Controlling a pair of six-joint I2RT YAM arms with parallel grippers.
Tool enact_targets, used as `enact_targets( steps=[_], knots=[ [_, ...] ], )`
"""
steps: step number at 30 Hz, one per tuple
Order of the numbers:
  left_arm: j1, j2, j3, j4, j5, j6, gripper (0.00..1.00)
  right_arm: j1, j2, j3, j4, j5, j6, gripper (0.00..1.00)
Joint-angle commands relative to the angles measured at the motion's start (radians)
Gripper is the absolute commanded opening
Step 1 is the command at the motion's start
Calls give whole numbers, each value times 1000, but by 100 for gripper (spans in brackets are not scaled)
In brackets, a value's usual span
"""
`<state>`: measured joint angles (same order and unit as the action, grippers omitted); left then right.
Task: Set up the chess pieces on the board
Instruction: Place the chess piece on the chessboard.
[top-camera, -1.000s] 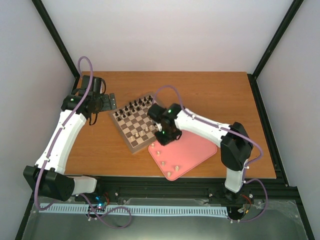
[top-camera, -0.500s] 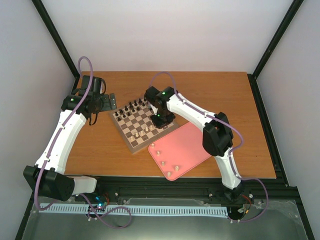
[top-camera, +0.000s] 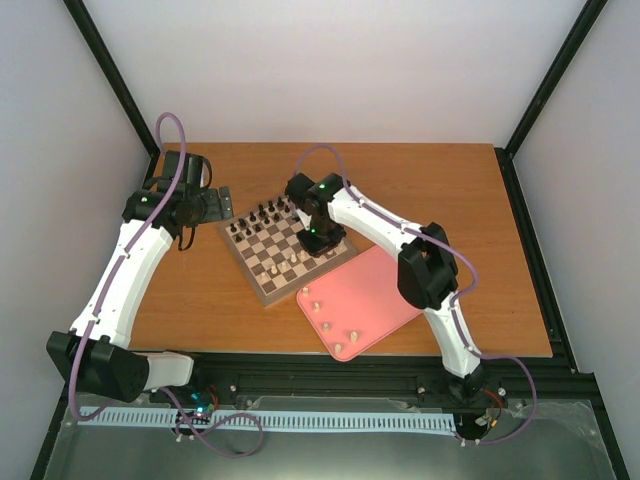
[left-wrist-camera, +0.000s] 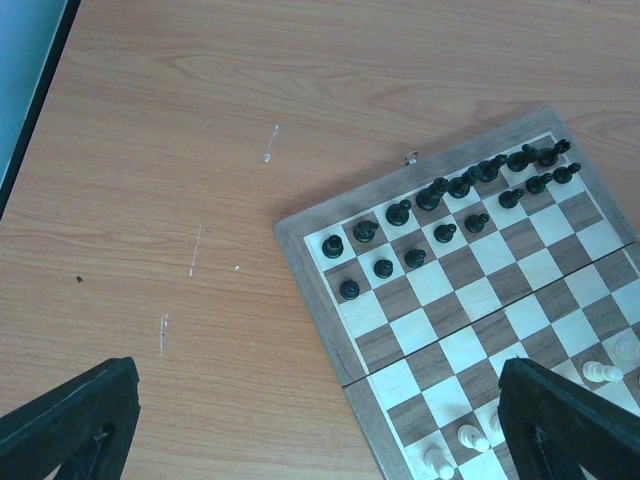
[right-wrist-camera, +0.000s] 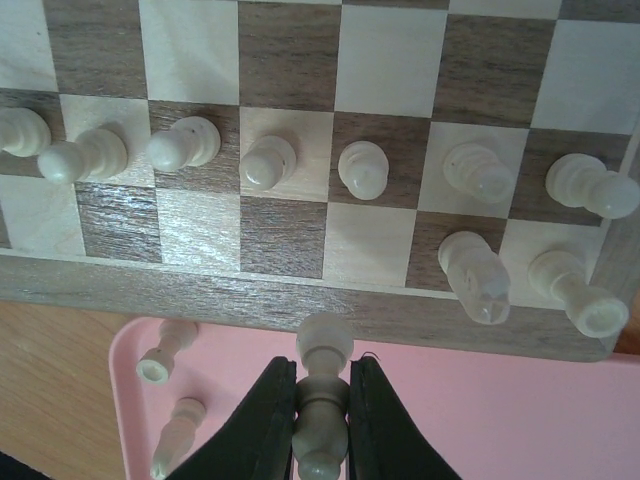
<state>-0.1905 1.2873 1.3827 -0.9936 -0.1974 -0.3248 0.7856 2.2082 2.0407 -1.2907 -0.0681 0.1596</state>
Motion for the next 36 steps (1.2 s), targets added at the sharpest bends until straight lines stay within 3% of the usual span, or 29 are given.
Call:
enact_targets(
  steps=[1,36],
  knots=[
    [6,-10,10,8,-10,1,100,-5,27,39,-10,-1,-15,5],
    [6,2,13,8,-16,6,100,-5,112,72,-6,74,-27,7]
  ],
)
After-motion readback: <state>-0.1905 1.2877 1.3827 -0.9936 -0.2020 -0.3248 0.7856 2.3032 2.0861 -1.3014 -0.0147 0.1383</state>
